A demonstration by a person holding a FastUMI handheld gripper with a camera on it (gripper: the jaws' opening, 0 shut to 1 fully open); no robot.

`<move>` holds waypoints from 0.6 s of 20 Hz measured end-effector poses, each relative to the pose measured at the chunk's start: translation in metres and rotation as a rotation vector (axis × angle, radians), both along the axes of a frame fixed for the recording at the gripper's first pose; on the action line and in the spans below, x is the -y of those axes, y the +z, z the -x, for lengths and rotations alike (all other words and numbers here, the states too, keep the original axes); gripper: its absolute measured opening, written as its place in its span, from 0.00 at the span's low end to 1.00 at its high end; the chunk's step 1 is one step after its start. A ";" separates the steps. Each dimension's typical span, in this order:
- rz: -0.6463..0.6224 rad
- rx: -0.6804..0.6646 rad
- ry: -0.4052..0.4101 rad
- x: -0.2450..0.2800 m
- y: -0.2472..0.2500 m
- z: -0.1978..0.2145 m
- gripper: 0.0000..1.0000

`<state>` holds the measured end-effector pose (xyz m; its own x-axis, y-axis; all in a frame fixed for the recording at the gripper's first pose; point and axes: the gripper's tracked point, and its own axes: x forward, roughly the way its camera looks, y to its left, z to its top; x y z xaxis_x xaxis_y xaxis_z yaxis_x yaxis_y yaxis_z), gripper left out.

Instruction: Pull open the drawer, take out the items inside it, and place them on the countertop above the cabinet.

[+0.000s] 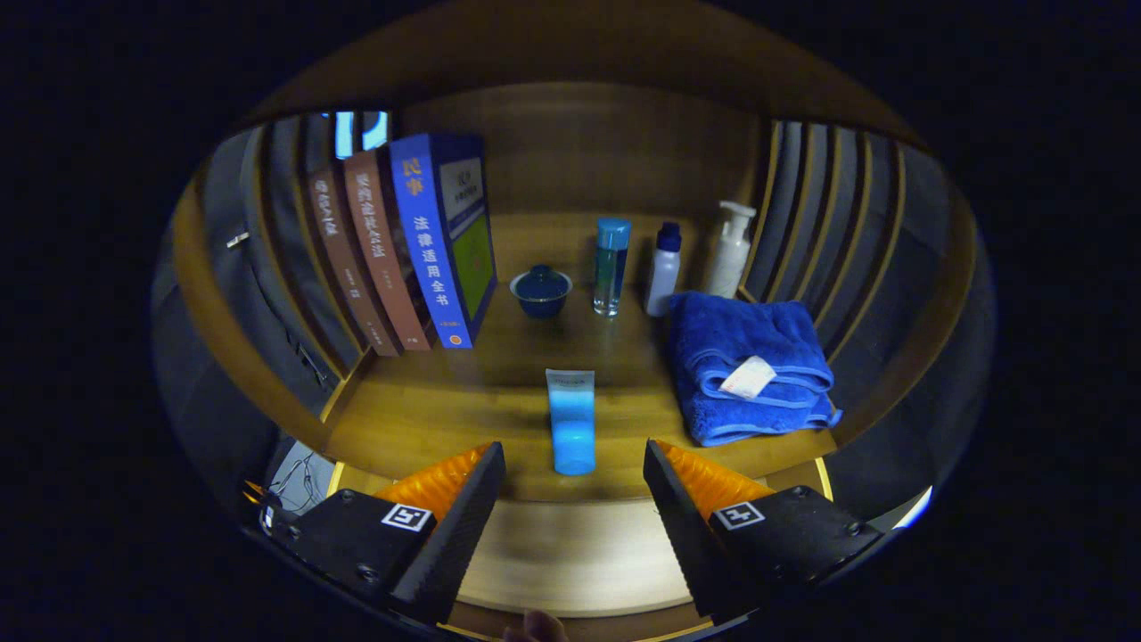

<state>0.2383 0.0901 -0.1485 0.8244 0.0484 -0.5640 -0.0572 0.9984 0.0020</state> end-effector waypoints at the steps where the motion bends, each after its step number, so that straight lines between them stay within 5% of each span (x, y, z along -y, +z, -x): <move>1: 0.002 0.050 0.000 -0.001 0.005 0.012 0.99; 12: -0.034 0.576 0.043 0.006 0.042 0.166 0.98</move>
